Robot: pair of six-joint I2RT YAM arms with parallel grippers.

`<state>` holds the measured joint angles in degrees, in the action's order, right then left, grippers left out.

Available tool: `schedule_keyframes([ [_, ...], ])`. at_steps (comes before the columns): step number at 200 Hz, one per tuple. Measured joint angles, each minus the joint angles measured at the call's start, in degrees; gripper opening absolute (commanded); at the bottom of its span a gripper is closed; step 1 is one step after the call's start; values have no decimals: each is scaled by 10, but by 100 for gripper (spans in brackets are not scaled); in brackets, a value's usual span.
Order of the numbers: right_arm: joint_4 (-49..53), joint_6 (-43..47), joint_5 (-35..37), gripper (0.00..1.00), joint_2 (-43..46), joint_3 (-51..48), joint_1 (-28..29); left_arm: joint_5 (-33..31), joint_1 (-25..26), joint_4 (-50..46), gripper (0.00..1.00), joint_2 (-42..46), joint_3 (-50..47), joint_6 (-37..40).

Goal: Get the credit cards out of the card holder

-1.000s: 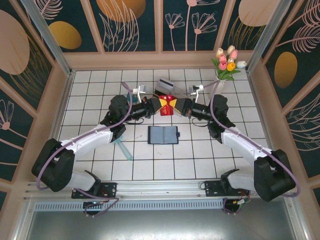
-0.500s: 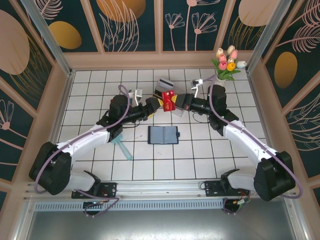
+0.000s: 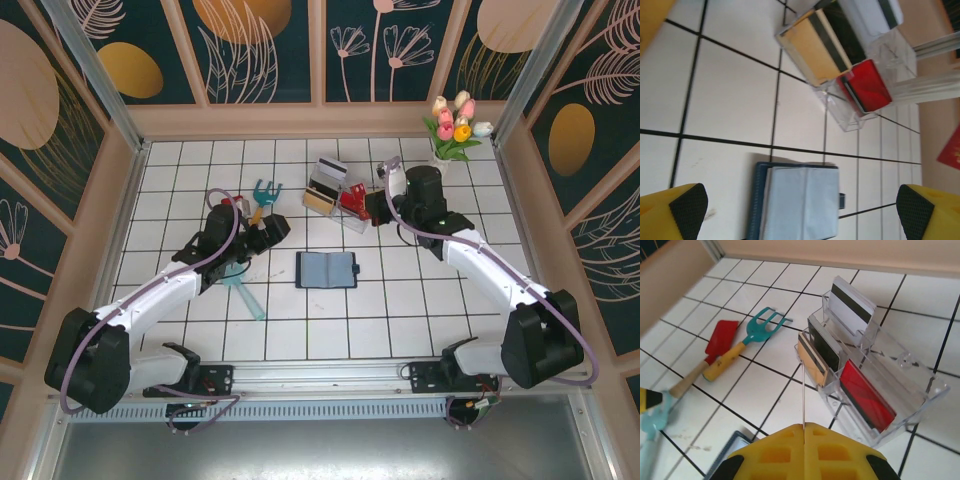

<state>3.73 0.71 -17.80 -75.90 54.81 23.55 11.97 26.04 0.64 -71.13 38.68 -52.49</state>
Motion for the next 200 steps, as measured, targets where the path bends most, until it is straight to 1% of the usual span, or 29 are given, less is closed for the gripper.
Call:
schedule_keyframes([
  [30,19,111,5,0,-28,37,22,-5,-2,-14,98,-5,0,20],
  [72,46,213,35,0,-89,93,28,-9,-2,-27,99,-11,9,35],
  [95,72,251,51,0,-130,123,28,-10,-2,-27,98,-15,13,34],
  [145,102,318,84,0,-197,149,28,-9,-2,-26,99,-23,13,34],
  [200,127,369,106,0,-256,195,28,-9,-2,-26,99,-23,13,34],
])
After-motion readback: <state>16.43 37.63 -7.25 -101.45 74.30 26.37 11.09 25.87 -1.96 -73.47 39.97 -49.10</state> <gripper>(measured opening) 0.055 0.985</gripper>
